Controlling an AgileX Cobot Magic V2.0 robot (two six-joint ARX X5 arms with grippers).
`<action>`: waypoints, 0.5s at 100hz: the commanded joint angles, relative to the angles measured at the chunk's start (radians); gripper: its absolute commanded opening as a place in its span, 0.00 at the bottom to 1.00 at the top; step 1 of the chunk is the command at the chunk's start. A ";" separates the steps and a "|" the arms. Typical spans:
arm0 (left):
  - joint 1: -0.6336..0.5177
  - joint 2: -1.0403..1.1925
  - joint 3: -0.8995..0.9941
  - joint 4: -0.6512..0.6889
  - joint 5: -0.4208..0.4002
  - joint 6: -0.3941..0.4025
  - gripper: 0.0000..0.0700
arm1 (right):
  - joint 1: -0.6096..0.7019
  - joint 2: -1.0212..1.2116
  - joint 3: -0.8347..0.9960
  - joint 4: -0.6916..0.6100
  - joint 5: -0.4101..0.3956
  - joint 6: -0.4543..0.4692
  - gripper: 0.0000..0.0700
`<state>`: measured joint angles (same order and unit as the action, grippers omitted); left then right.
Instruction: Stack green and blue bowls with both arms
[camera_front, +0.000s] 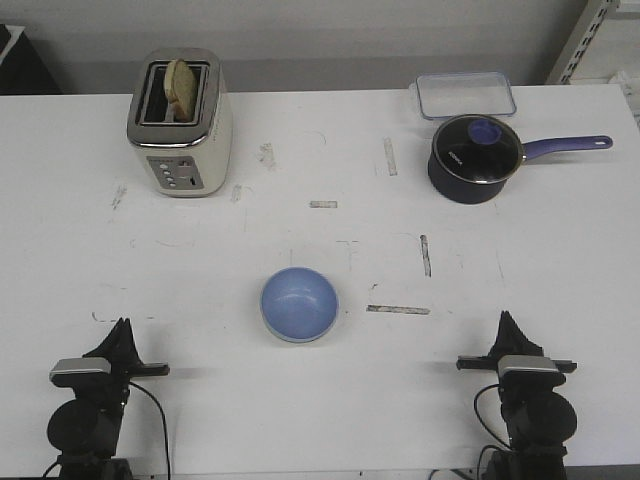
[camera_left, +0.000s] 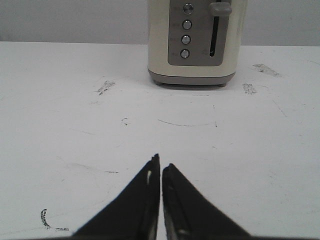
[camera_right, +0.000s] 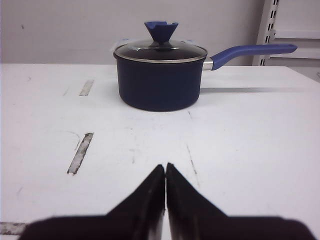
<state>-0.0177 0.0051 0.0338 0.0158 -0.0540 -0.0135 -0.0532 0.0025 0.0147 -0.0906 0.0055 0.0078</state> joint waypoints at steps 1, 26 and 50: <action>0.000 -0.002 -0.020 0.014 -0.001 0.002 0.00 | -0.002 -0.001 -0.002 0.017 0.002 0.017 0.00; 0.000 -0.002 -0.020 0.014 -0.001 0.002 0.00 | -0.001 -0.001 -0.002 0.042 0.002 0.017 0.00; 0.000 -0.002 -0.020 0.015 -0.001 0.002 0.00 | -0.001 -0.001 -0.002 0.042 0.002 0.017 0.00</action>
